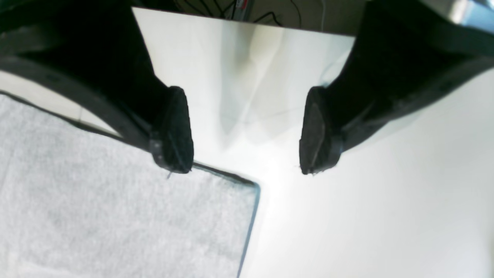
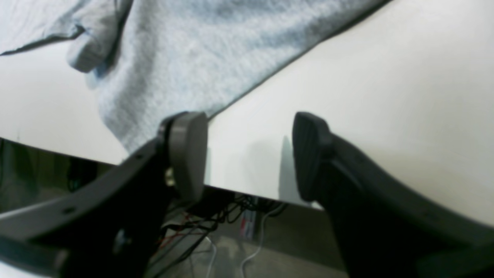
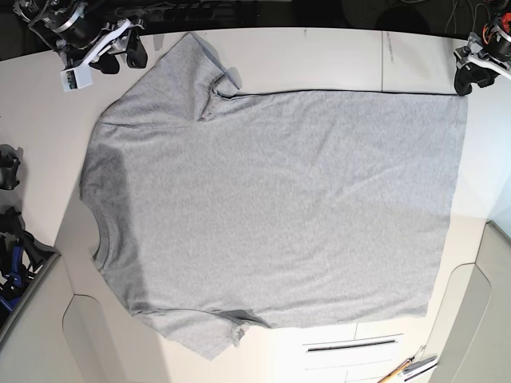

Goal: Fold the T-shirt properly
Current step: 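Move both grippers down to the shirt's shoulder corners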

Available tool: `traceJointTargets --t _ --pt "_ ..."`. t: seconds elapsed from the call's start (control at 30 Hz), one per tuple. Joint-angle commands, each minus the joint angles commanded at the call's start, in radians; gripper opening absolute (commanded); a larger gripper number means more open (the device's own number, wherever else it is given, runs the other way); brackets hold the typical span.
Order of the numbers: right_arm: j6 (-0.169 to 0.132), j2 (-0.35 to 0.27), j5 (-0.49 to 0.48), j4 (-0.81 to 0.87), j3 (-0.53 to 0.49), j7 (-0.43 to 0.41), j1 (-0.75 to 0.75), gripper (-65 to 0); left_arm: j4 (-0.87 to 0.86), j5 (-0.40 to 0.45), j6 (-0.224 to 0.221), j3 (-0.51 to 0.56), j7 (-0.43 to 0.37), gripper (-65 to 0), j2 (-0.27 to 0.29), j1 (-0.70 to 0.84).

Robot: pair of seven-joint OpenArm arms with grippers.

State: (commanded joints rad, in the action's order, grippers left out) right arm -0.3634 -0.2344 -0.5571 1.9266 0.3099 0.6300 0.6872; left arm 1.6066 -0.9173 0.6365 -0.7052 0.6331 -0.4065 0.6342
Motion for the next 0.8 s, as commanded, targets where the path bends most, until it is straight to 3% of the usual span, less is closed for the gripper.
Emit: traceJointTargets --t 0.13,0.33,0.43,0.5,0.8 --pt "0.0 0.036 0.003 0.0 0.0 -0.001 0.0 -30.5 0.0 0.001 0.0 0.0 0.0 -19.4 0.011 0.0" --pt "0.002 0.036 0.027 0.0 0.0 0.001 -0.003 -30.5 0.0 0.001 0.0 0.0 0.0 -19.4 0.013 0.0" --pt "0.055 0.036 0.042 0.0 0.0 0.0 -0.006 -30.5 0.0 0.002 0.0 0.0 0.001 -19.4 0.013 0.0" --pt "0.066 0.036 0.06 0.0 0.0 -0.001 -0.011 -30.5 0.0 0.01 0.0 0.0 0.001 -19.4 0.013 0.0" --pt "0.066 0.072 0.034 -0.001 -0.001 0.0 -0.014 -30.4 -0.003 0.016 0.0 0.0 0.003 -19.4 0.013 -0.006"
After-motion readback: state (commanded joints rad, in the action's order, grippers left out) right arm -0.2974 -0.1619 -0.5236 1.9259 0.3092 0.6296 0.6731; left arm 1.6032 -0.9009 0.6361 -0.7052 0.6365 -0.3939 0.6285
